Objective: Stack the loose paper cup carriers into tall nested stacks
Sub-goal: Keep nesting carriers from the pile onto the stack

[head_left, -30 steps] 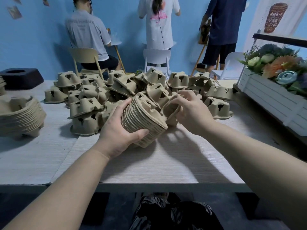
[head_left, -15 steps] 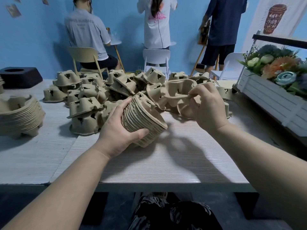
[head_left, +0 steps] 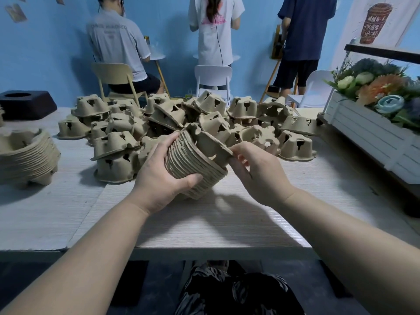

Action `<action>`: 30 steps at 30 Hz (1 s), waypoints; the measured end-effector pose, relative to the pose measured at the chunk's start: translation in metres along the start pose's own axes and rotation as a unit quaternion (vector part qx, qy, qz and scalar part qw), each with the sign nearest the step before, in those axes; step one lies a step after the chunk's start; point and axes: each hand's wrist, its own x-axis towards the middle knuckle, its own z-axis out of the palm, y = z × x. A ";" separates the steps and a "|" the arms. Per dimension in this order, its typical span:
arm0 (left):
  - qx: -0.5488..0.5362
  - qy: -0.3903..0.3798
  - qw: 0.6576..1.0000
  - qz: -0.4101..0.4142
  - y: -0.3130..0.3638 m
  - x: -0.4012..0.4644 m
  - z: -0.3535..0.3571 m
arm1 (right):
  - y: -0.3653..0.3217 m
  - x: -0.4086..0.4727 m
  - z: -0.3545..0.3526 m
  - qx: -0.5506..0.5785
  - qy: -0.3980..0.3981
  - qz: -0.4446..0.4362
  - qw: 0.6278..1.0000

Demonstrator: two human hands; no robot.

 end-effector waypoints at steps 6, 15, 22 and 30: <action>-0.009 0.000 1.000 0.002 0.001 -0.001 -0.001 | 0.000 -0.001 0.003 0.001 -0.043 -0.028 0.999; -0.018 0.001 1.000 -0.002 0.002 -0.001 -0.002 | -0.003 -0.004 0.003 0.026 -0.086 -0.011 0.996; -0.027 -0.002 1.000 -0.013 0.001 -0.001 -0.003 | -0.010 0.015 -0.005 -0.025 0.087 -0.045 0.995; -0.005 0.000 1.000 0.000 -0.002 0.000 0.000 | -0.024 0.036 -0.009 -0.023 0.166 -0.054 0.984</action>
